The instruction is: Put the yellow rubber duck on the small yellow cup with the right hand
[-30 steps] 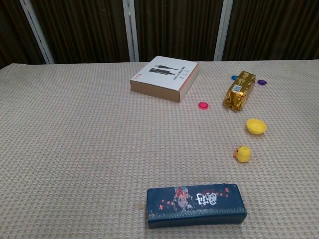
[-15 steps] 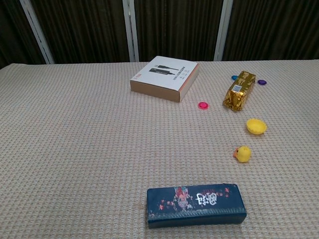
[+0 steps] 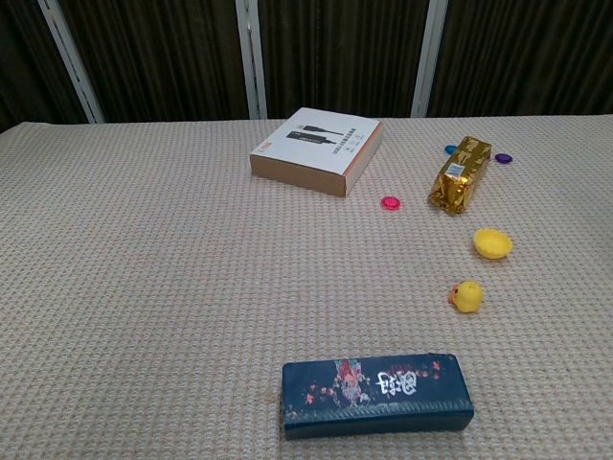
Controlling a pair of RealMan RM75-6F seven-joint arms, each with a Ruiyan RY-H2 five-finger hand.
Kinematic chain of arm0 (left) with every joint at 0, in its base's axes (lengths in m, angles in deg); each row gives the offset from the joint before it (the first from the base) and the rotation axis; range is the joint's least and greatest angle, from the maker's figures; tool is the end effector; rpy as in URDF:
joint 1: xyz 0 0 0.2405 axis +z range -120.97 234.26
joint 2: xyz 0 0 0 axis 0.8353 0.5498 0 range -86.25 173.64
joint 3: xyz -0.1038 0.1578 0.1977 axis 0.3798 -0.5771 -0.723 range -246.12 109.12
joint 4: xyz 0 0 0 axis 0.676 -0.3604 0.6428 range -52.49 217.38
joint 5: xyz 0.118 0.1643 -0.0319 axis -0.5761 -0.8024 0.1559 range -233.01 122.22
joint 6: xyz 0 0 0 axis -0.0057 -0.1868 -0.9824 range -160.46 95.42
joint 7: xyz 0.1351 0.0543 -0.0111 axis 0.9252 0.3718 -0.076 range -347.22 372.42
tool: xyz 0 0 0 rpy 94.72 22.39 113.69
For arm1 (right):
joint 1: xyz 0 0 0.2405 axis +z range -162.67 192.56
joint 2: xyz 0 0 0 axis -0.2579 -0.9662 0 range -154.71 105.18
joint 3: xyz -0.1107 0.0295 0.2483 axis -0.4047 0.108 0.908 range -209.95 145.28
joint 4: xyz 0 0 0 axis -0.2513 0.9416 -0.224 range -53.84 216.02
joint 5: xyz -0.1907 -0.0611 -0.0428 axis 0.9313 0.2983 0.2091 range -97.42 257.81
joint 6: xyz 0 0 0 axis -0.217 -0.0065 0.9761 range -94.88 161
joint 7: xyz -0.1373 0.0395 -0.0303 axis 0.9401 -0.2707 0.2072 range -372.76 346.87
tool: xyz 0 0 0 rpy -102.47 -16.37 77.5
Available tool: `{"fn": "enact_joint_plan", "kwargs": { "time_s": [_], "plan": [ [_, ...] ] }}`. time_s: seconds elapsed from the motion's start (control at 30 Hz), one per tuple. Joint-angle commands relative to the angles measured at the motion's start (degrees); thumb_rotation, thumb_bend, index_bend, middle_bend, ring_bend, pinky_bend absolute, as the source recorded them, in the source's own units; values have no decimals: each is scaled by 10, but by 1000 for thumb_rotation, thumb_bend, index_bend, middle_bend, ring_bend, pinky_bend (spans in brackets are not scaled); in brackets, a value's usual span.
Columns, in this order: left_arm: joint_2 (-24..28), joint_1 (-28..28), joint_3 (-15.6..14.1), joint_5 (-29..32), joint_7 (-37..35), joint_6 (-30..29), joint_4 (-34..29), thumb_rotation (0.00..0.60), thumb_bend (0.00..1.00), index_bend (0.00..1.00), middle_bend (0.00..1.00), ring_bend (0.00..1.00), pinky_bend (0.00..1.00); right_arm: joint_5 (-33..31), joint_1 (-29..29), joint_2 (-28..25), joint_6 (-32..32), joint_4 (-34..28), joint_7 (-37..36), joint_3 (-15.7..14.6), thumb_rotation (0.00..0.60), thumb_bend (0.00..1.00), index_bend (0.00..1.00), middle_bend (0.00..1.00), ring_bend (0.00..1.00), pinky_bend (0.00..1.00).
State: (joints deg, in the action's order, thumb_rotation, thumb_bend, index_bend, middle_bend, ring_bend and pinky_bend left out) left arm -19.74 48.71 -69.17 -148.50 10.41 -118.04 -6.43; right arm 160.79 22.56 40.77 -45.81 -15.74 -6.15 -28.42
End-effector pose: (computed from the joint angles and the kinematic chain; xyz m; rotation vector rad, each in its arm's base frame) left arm -0.3158 0.1883 0.1662 -1.5599 -0.8314 -0.9433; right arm -0.3138 -0.2004 0.1481 1.4097 -0.9756 0.8355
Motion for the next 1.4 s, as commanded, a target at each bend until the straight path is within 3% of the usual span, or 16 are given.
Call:
{"fn": "enact_joint_plan", "kwargs": {
  "time_s": [0.03, 0.27, 0.47, 0.83, 1.1, 1.4],
  "plan": [
    [0, 1, -1, -1, 0, -1, 0, 600, 0, 0, 0, 0, 206, -1, -3, 7, -13, -2, 8, 5, 600, 100, 168, 0, 0, 0],
    [0, 1, 0, 0, 3, 0, -2, 600, 0, 0, 0, 0, 206, 27, 6, 50, -62, -3, 55, 29, 600, 181, 217, 0, 0, 0],
    [1, 0, 1, 0, 7, 1, -3, 600, 0, 0, 0, 0, 207, 18, 37, 90, -24, -23, 116, 34, 600, 181, 218, 0, 0, 0],
    [-1, 0, 0, -4, 3, -3, 0, 600, 0, 0, 0, 0, 207, -39, 74, 197, 32, -4, 209, 31, 600, 184, 228, 0, 0, 0],
    [-2, -1, -1, -9, 3, -4, -1, 600, 0, 0, 0, 0, 207, -91, 93, 284, 55, 32, 249, 37, 600, 192, 233, 0, 0, 0],
    [-3, -3, -2, -9, -3, 0, 0, 600, 0, 0, 0, 0, 207, -107, 116, 357, 63, 97, 263, 47, 600, 198, 260, 0, 0, 0]
  ]
}}
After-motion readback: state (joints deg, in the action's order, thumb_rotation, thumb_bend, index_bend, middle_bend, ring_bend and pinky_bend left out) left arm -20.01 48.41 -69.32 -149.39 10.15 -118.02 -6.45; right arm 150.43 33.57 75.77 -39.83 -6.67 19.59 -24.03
